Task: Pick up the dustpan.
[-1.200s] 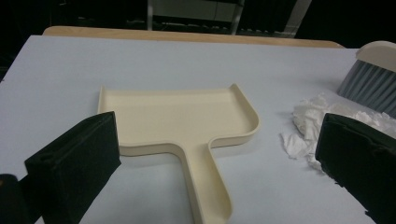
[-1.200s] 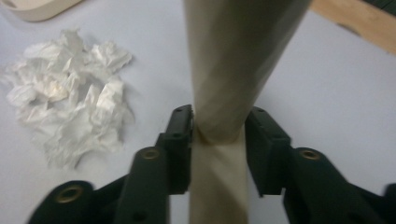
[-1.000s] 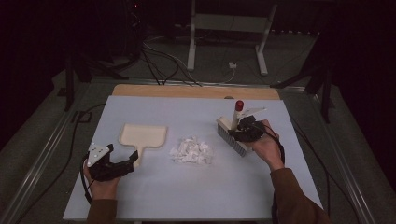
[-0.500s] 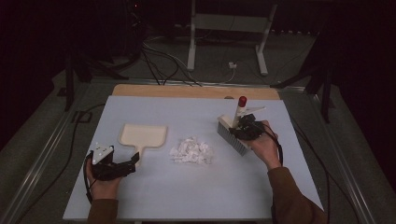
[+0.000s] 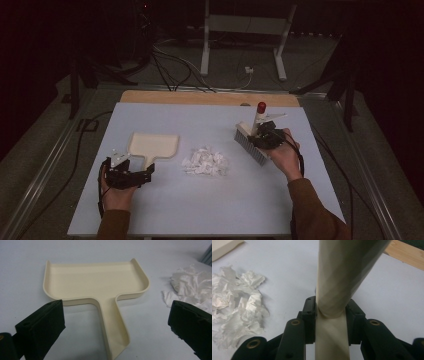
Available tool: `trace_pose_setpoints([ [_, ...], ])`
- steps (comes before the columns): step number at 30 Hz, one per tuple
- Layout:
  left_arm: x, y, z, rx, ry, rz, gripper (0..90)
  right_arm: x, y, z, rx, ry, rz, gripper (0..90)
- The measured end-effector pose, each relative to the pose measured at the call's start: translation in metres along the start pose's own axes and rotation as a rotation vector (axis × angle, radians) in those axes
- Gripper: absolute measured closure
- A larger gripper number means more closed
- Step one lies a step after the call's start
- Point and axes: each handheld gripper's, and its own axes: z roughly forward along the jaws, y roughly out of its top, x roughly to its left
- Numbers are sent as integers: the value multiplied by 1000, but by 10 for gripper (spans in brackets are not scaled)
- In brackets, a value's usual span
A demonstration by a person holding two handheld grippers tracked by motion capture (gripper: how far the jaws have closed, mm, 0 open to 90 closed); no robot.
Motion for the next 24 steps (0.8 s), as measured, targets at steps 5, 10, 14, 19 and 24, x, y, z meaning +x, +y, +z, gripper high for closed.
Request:
trace_pose_setpoints([
  [5,-1,0,4,31,15,8,37,-2,-1,-2,-2,-14,1,672],
  [10,-3,1,9,75,25,24,52,-3,-1,-3,2,-21,-4,672],
  [14,-4,1,13,104,39,30,62,-3,-1,-3,3,-21,-4,672],
  [19,-4,1,16,126,49,28,62,-2,-1,-2,4,-19,-11,672],
  [24,-5,0,18,149,66,38,62,-1,-1,-2,4,-19,-18,672],
])
